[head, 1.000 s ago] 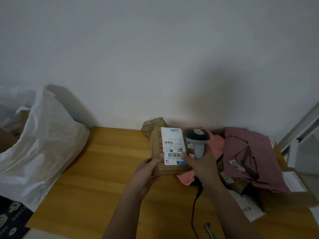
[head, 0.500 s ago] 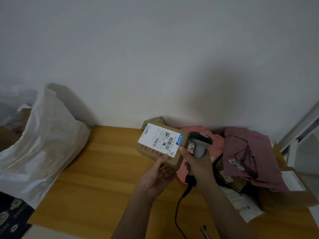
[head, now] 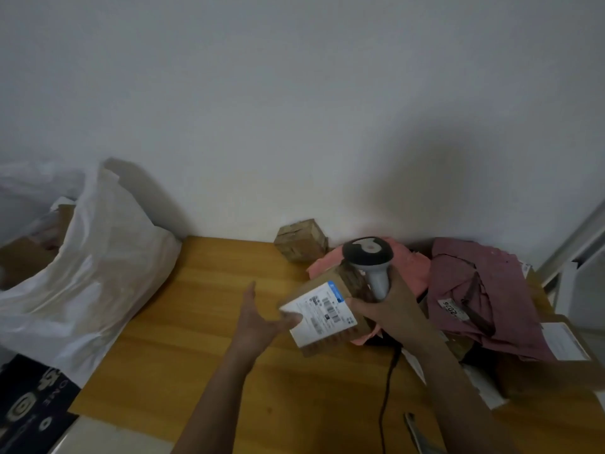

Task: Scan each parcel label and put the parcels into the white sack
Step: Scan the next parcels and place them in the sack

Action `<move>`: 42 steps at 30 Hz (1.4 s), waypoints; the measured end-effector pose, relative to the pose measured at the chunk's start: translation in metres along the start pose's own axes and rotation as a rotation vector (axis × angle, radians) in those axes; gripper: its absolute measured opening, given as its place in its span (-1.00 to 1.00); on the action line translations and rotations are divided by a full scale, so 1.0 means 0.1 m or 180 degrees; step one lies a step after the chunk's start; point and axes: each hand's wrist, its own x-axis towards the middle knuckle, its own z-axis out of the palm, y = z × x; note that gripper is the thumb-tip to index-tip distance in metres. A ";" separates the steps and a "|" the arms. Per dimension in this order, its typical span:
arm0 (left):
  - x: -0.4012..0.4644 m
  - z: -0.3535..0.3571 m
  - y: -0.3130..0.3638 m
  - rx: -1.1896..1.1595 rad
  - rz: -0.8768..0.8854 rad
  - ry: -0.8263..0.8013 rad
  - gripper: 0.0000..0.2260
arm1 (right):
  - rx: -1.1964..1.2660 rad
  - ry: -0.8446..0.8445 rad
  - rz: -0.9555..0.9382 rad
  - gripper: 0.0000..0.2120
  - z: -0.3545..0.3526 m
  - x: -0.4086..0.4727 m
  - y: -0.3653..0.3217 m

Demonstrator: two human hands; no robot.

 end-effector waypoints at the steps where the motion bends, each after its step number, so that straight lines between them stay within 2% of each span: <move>1: 0.00 -0.04 -0.02 0.0201 0.0085 -0.0364 0.03 | -0.0051 -0.0193 0.0017 -0.41 -0.01 -0.01 0.00; 4: 0.09 -0.15 -0.12 0.0448 -0.0059 -0.1269 0.04 | -0.0050 -0.0597 0.0021 -0.35 0.01 -0.05 -0.05; 8: 0.13 -0.21 -0.15 0.0657 -0.0049 -0.1598 0.06 | -0.0337 -0.0836 -0.0065 -0.30 0.02 -0.09 -0.20; 11: 0.11 -0.23 -0.17 0.0493 -0.0002 -0.1783 -0.12 | -0.0409 -0.0971 -0.0062 -0.31 0.03 -0.12 -0.24; 13: 0.11 -0.24 -0.22 0.0492 -0.0134 -0.1646 -0.24 | -0.0222 -0.0799 0.0072 -0.46 0.09 -0.15 -0.27; 16: 0.08 -0.22 -0.33 0.0305 -0.0665 -0.1068 -0.31 | -0.0047 -0.0182 0.0482 -0.67 0.16 -0.14 -0.29; 18: 0.08 -0.20 -0.44 -0.0307 -0.1085 -0.0849 -0.27 | 0.0077 -0.0025 0.0779 -0.67 0.17 -0.13 -0.27; 19: 0.07 -0.18 -0.47 -0.0746 -0.1233 -0.0786 -0.32 | 0.0138 0.0016 0.0933 -0.68 0.18 -0.14 -0.28; 23: 0.00 -0.04 -0.41 -0.2189 -0.1478 -0.0568 -0.71 | 0.0807 0.0038 0.1509 -0.78 0.26 -0.18 -0.43; 25: -0.01 0.03 -0.35 -0.2546 -0.1503 -0.0372 -0.84 | 0.1122 -0.0116 0.1417 -0.79 0.28 -0.21 -0.51; 29: 0.01 0.09 -0.28 -0.2635 -0.1506 -0.0257 -0.91 | 0.1226 -0.0391 0.1048 -0.77 0.26 -0.32 -0.69; 35: 0.01 0.13 -0.26 -0.2854 -0.1555 -0.0235 -0.86 | 0.1120 -0.0402 0.0831 -0.84 0.23 -0.49 -1.00; 42: -0.01 0.17 -0.24 -0.2956 -0.1663 -0.0164 -0.85 | 0.0837 -0.0322 0.0712 -0.77 0.15 -0.59 -1.16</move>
